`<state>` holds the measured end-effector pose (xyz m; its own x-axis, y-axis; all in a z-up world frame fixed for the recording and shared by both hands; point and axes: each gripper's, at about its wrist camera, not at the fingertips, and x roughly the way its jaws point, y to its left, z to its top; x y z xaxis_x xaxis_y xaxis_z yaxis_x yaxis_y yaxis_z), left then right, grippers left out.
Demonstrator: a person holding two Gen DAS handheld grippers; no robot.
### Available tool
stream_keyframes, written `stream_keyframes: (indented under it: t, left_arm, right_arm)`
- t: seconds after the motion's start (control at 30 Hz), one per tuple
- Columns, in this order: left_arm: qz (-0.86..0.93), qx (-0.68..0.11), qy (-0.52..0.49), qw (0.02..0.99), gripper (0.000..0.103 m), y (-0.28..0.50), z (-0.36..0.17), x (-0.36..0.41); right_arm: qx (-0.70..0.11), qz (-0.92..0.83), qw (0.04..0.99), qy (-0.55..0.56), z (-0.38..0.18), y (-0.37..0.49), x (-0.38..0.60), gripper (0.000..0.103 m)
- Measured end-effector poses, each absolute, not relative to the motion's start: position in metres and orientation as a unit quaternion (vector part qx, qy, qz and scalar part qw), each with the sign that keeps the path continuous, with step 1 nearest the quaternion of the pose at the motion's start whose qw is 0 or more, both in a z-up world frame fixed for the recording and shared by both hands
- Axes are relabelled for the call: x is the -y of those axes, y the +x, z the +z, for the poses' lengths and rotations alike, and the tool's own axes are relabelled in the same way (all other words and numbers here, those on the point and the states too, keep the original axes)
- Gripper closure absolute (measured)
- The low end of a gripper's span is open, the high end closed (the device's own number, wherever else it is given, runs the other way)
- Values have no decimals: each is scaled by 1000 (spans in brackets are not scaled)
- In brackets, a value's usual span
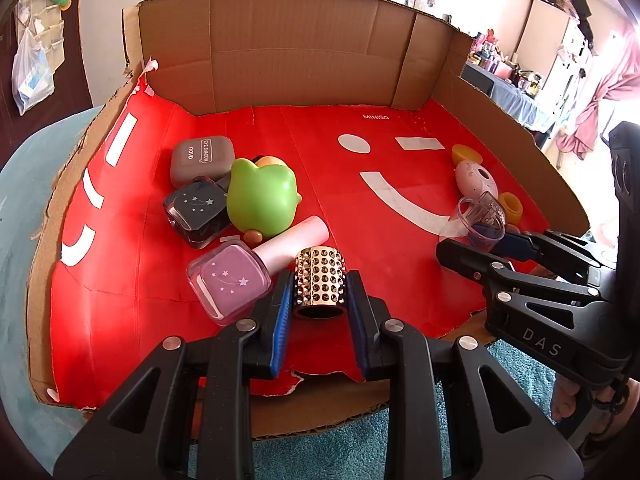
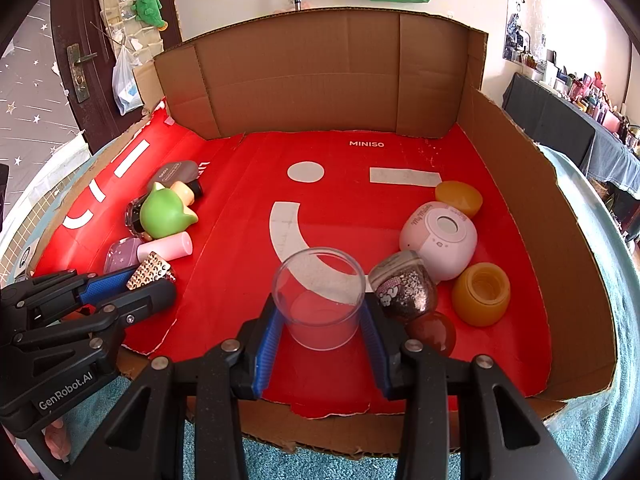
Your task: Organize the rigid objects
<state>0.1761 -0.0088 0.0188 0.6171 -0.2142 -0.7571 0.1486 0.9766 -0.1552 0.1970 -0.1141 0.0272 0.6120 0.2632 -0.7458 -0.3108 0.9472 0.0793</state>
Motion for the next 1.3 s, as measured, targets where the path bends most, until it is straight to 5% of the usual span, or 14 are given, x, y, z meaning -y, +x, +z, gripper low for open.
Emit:
stream_keyframes:
  t: [0.2,0.33,0.4,0.47,0.8,0.93,1.13,1.3]
  left_arm:
    - [-97,-429,-37,897,78,177,20,10]
    - [-98,-432,-38,896,72,176,21,10]
    - [-106,-431,-43,895,58,173,23,10]
    - [-105,-425,-46,898,26,169,27,9]
    - [-79,-389,-34,917,21,145,47,4]
    - [-50,-365,-19,930,9,134,56,2]
    - [-23,-348,-5,937,5,122,58,2]
    - [-10,-338,-5,941,5,114,58,2]
  right_arm:
    - [-410,161,897,-28,27,197,114,60]
    - [-411,168,896,-22,28,197,114,50]
    - [-407,168,897,-23,30,194,114,48]
    - [-400,167,901,-28,33,190,113,46]
    - [-361,161,919,-3,56,168,132,39]
    - [-347,159,924,14,63,159,141,28]
    - [-324,149,934,20,68,143,146,5]
    - [-313,132,940,23,64,135,149,0]
